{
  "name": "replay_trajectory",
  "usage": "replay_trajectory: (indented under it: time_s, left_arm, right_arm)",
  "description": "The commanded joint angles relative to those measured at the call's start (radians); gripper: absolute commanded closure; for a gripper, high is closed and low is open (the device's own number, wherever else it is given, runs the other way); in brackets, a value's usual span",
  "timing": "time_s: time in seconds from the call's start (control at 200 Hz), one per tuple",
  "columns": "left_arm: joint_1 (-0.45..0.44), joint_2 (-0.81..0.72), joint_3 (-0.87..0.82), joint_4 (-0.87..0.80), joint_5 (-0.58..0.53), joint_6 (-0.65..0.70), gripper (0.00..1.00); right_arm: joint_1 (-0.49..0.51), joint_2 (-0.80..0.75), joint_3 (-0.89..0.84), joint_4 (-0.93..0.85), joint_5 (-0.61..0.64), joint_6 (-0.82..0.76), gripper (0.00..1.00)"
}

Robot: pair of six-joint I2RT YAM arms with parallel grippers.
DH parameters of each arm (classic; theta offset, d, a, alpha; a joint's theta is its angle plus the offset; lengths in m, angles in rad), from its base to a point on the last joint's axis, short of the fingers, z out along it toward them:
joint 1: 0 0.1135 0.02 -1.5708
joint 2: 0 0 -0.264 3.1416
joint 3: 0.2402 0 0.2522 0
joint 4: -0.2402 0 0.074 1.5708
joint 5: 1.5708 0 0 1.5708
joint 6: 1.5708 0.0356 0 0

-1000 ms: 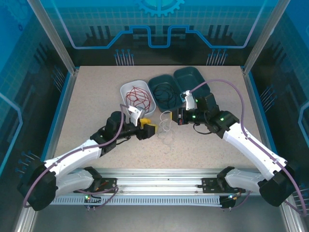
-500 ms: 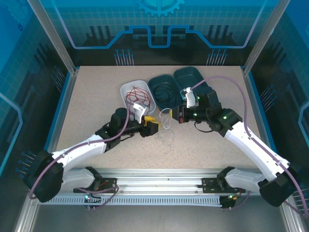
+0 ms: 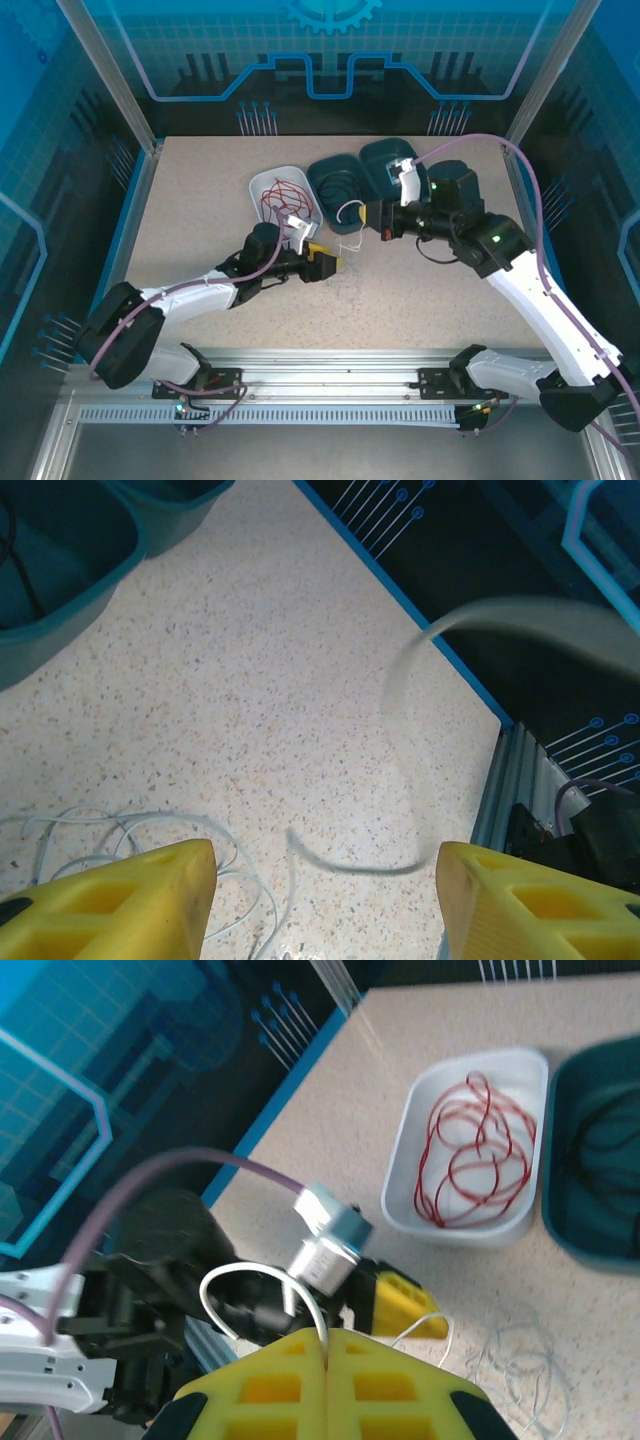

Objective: Untangle the cables

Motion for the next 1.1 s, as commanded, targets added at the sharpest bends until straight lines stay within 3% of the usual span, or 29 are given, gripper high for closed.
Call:
replay_trajectory:
  time_s: [0.0,0.425,0.63,0.916,1.096]
  left_arm:
    - [0.005,0.057,-0.002,0.070,0.030,-0.031,0.40]
    - [-0.002,0.332,0.042,0.213,0.053,-0.143,0.50]
    - [-0.014,0.360,0.056,0.172,0.017,-0.117,0.53]
    - [-0.015,0.359,0.047,0.172,-0.005,-0.116,0.54]
    - [-0.016,0.361,0.044,0.151,-0.038,-0.112,0.61]
  right_arm:
    - [-0.007,0.003,0.104,-0.073,0.038,-0.062,0.99]
    - [-0.016,0.126,0.504,-0.197,0.079,-0.147,0.99]
    - [-0.038,0.195,0.699,-0.245,0.112,-0.189,1.00]
    - [-0.083,0.235,0.833,-0.177,0.121,-0.185,1.00]
    - [-0.122,0.285,0.958,-0.161,0.092,-0.173,0.99]
